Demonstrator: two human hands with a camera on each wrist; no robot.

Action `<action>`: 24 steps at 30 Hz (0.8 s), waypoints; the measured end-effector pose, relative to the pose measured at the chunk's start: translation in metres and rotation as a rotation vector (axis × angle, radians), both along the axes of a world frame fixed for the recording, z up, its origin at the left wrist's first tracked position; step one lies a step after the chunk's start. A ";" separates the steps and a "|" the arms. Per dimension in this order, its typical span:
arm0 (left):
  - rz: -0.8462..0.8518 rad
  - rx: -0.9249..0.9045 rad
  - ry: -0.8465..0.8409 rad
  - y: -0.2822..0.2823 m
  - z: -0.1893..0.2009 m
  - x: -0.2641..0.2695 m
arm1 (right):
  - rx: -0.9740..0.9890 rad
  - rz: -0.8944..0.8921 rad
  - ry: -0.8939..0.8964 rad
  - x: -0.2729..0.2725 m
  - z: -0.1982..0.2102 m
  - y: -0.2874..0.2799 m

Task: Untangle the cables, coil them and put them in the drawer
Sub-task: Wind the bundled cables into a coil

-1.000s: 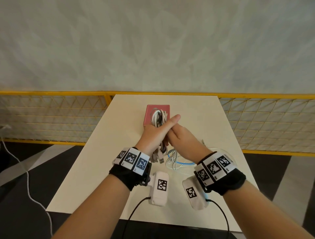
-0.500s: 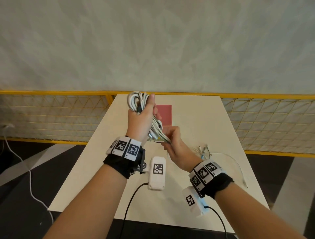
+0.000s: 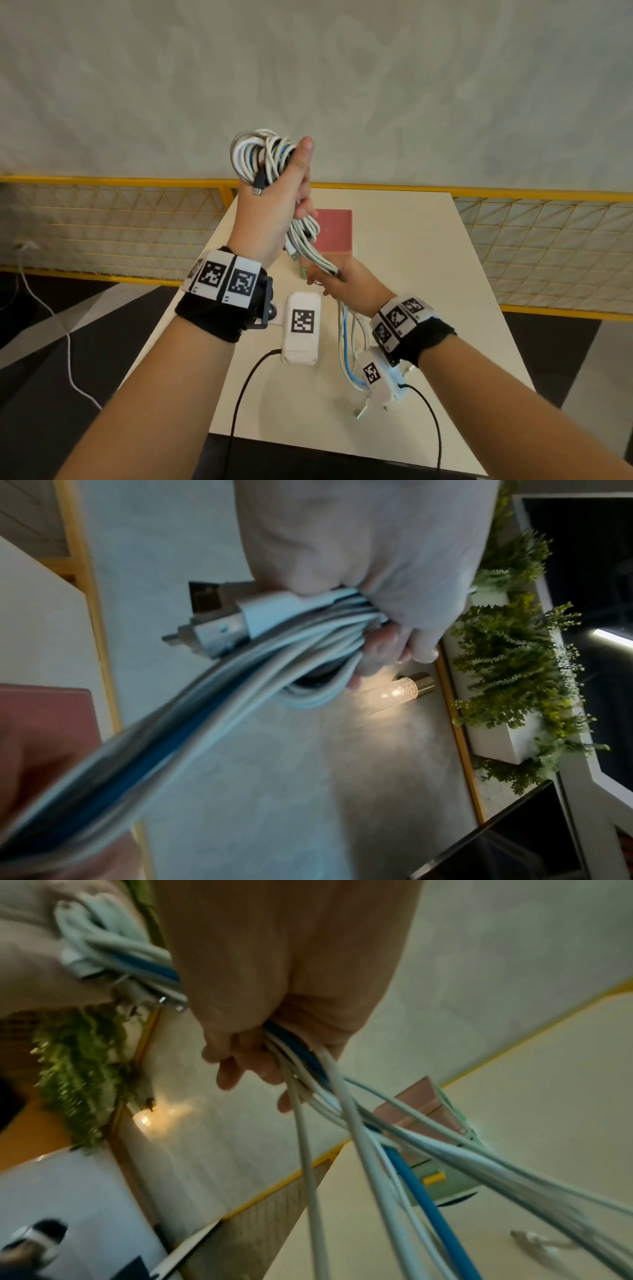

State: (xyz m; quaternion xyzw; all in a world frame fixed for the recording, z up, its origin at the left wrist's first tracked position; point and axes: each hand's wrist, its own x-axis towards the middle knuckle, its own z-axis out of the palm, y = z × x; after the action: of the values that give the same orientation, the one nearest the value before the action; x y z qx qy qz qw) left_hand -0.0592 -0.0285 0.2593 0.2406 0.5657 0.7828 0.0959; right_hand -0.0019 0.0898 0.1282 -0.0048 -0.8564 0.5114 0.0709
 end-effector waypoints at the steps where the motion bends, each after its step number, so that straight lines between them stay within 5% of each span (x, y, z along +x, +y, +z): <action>1: -0.008 -0.012 0.002 -0.003 0.001 0.001 | 0.007 -0.002 -0.027 -0.003 -0.001 0.005; 6: -0.035 -0.212 0.051 -0.014 0.003 0.003 | 0.222 -0.123 -0.141 -0.012 0.006 0.026; 13: -0.119 -0.606 0.136 -0.012 -0.027 0.004 | 0.260 -0.379 0.094 -0.015 0.035 0.017; 17: -0.158 -0.712 0.182 -0.008 -0.048 0.005 | 0.319 -0.317 0.164 -0.010 0.049 0.012; 24: -0.197 -0.762 0.252 -0.010 -0.048 -0.003 | 0.149 -0.188 0.141 -0.002 0.056 0.022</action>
State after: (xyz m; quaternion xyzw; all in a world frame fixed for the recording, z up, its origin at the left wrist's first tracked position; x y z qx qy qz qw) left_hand -0.0618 -0.0383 0.2115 0.3348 0.7967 0.4689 0.1827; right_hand -0.0035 0.1123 0.1840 -0.0436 -0.8808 0.4364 0.1787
